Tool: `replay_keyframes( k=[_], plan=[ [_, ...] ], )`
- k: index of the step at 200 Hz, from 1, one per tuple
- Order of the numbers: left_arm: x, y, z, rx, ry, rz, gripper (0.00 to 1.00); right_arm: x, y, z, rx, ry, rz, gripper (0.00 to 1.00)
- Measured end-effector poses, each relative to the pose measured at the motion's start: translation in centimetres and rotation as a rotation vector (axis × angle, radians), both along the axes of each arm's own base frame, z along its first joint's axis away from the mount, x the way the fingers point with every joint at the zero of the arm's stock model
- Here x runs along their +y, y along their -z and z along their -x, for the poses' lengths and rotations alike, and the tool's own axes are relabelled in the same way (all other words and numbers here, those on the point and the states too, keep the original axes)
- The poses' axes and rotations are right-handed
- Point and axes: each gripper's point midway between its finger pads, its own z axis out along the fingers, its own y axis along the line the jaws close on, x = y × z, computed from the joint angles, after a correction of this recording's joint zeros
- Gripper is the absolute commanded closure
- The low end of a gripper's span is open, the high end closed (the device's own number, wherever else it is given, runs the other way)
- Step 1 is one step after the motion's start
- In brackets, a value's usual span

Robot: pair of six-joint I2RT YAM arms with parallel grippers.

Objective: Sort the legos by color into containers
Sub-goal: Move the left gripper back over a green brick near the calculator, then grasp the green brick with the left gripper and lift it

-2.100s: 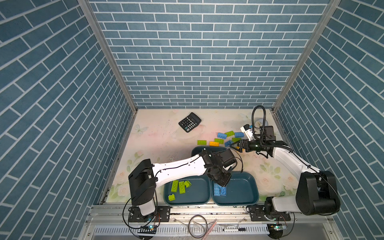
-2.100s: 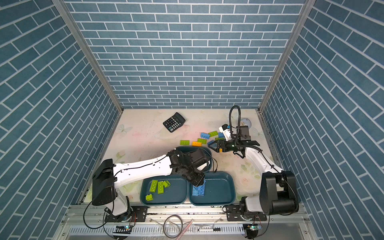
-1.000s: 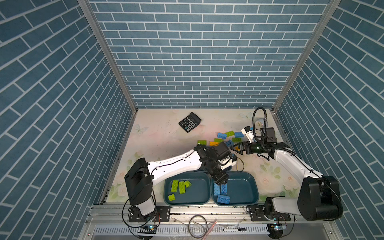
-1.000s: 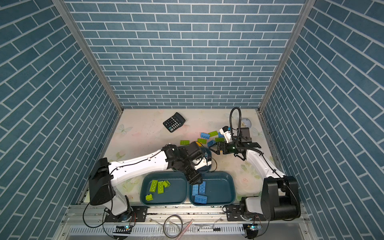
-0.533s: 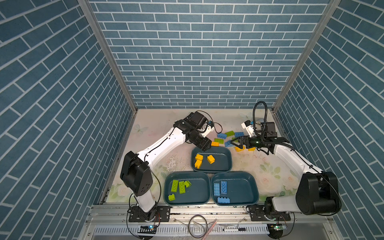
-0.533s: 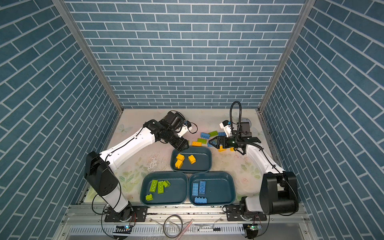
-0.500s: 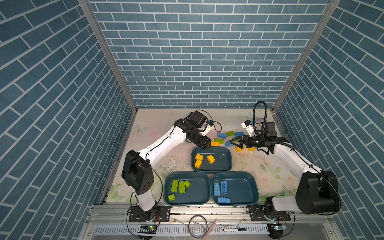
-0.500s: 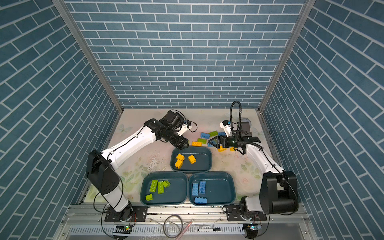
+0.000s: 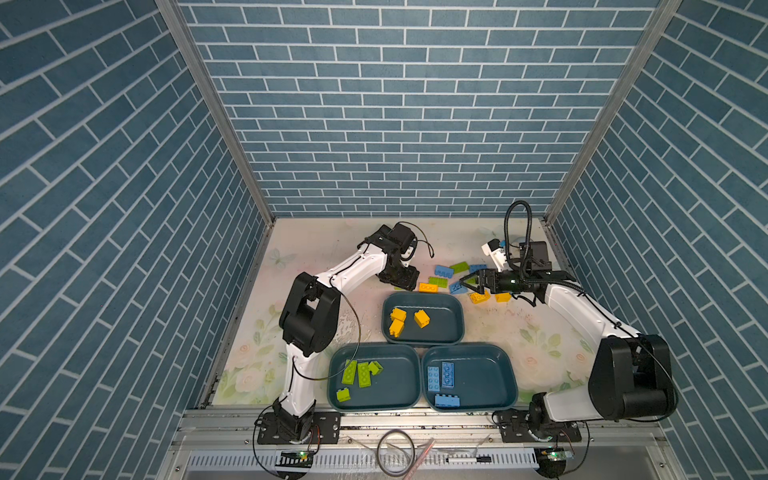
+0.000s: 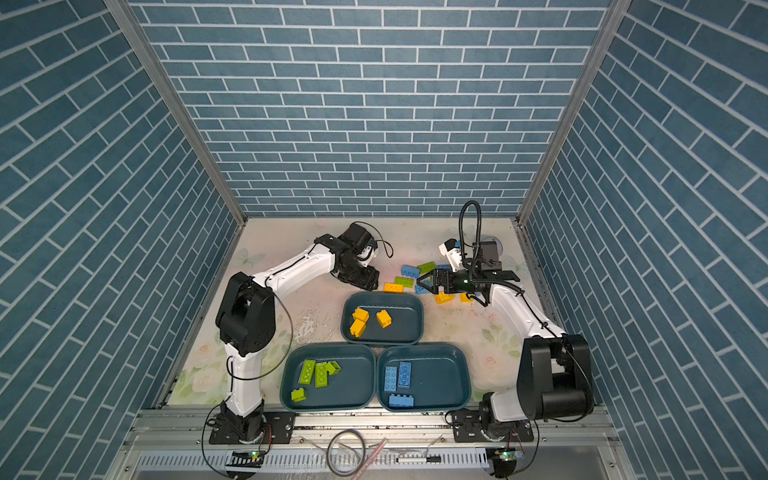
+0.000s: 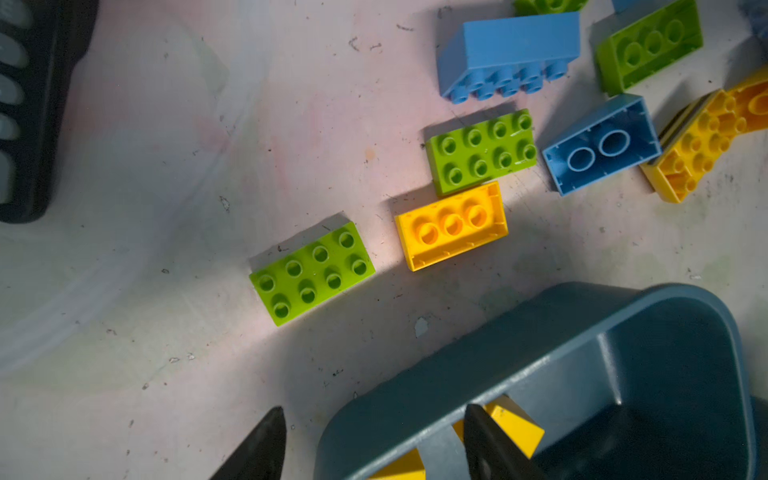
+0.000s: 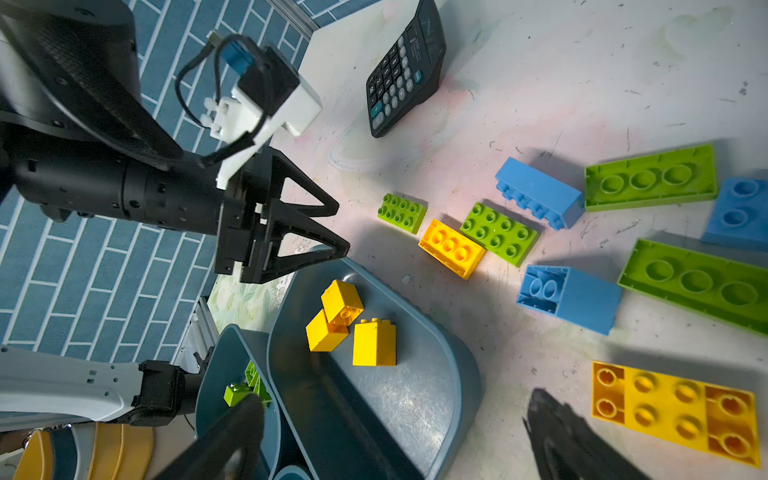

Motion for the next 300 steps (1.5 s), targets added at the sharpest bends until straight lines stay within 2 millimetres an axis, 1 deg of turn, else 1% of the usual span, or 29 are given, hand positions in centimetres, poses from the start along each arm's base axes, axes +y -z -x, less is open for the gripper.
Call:
replay_keyframes(
  k=[15, 41, 66, 87, 98, 125, 143, 171, 193, 214, 226, 248, 300],
  plan=[
    [-0.1, 0.2, -0.5, 0.012, -0.036, 0.013, 0.29, 0.0, -0.1, -0.2, -0.003, 0.004, -0.006, 0.02],
    [-0.6, -0.3, -1.9, 0.010, -0.080, 0.048, 0.28, 0.1, -0.1, -0.6, -0.010, 0.014, -0.012, 0.02],
    [-0.8, -0.3, -2.9, 0.018, -0.104, 0.056, 0.28, 0.0, 0.2, -1.2, -0.015, 0.033, -0.018, 0.02],
    [-1.0, -0.2, -4.0, 0.035, -0.136, 0.050, 0.28, 0.1, 0.7, -1.8, -0.015, 0.043, -0.017, 0.02],
    [-0.9, 0.2, -4.5, 0.052, -0.175, 0.046, 0.28, 0.1, 1.1, -2.1, -0.006, 0.048, -0.017, 0.02],
    [-0.1, 1.6, -4.1, 0.131, -0.329, 0.025, 0.28, 0.1, 2.4, -2.6, 0.030, 0.055, -0.014, 0.02],
    [0.4, 1.9, -4.0, 0.169, -0.467, 0.026, 0.29, 0.2, 2.8, -2.9, 0.047, 0.059, -0.016, 0.02],
    [0.6, 2.5, -3.8, 0.230, -0.689, 0.050, 0.31, 0.2, 2.9, -3.2, 0.052, 0.063, -0.021, 0.02],
    [1.1, 4.0, -2.8, 0.289, -0.870, 0.041, 0.30, 0.3, 2.8, -3.3, 0.057, 0.070, -0.027, 0.02],
    [1.4, 5.4, -2.1, 0.324, -1.000, 0.036, 0.31, 0.3, 2.7, -3.3, 0.062, 0.074, -0.031, 0.02],
    [1.3, 5.6, -2.1, 0.334, -1.048, 0.049, 0.31, 0.3, 2.7, -3.3, 0.061, 0.075, -0.032, 0.02],
    [0.8, 5.4, -2.8, 0.334, -1.111, 0.095, 0.32, 0.3, 2.5, -3.3, 0.057, 0.073, -0.034, 0.02],
    [0.0, 5.3, -4.4, 0.317, -1.166, 0.157, 0.34, 0.3, 2.2, -3.2, 0.050, 0.072, -0.036, 0.02]
  ],
)
